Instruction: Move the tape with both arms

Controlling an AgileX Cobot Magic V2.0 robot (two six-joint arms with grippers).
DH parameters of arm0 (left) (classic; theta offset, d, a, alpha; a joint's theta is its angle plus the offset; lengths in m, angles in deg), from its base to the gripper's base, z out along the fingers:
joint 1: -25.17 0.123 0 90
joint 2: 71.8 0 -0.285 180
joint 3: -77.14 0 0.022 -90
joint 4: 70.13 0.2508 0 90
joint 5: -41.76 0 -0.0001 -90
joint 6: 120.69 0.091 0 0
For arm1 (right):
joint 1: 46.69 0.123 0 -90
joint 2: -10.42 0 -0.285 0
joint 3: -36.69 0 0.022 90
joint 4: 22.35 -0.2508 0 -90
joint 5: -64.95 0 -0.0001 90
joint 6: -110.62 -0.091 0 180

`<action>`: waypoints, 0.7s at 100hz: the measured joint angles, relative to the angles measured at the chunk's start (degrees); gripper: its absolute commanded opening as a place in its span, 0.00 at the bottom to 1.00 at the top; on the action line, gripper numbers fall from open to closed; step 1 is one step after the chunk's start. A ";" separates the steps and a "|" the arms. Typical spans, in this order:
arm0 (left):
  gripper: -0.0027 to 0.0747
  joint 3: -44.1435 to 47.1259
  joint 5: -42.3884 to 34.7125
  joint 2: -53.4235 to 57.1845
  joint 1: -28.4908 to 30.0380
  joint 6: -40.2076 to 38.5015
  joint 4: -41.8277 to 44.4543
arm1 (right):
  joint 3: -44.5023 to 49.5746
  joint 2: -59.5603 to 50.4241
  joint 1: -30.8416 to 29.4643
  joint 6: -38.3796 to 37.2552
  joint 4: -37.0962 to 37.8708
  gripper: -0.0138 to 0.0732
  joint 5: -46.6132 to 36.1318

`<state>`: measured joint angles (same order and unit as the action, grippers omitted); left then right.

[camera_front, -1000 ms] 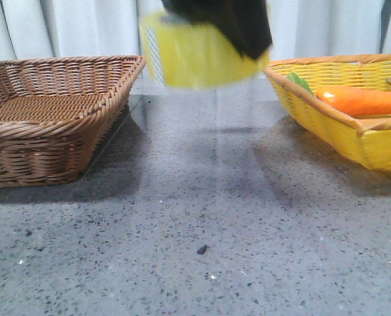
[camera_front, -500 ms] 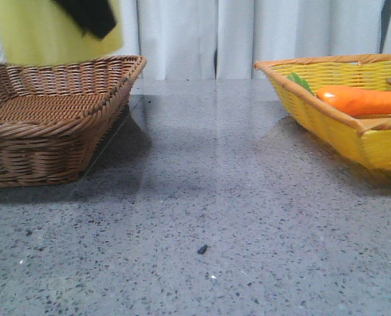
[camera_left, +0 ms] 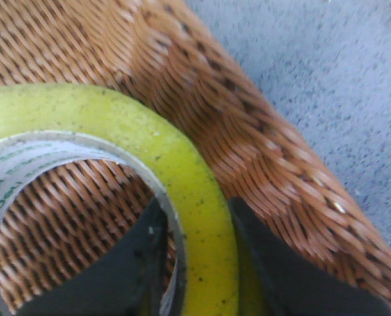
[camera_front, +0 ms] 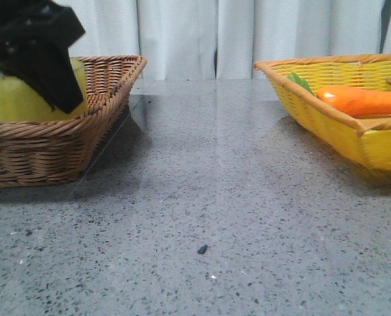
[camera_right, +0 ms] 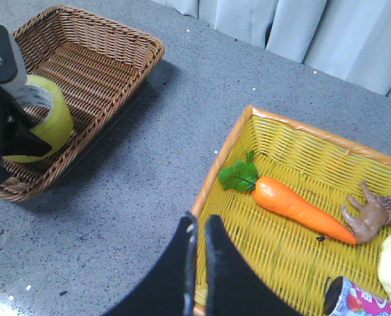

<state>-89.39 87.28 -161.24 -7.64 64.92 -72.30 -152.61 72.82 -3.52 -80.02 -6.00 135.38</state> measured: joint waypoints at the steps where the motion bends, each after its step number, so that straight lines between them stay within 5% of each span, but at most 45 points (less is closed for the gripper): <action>1: 0.04 0.00 0.00 -0.19 0.00 0.00 -0.10 | 0.00 0.00 0.00 0.00 0.00 0.07 0.00; 24: 0.38 0.00 -1.08 -1.46 0.00 0.00 -0.71 | 0.00 0.00 0.00 0.00 -0.14 0.07 0.00; 55: 0.37 0.00 -1.34 1.10 0.76 0.00 -0.71 | 4.72 -3.44 0.00 -0.55 0.54 0.07 -2.20; 70: 0.20 0.00 -1.86 7.44 0.76 0.00 -1.14 | 14.81 -9.93 0.00 -2.20 2.98 0.07 -8.07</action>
<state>-89.39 85.42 -153.80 -6.87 64.92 -73.43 -137.80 62.89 -3.52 -82.22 -3.02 127.31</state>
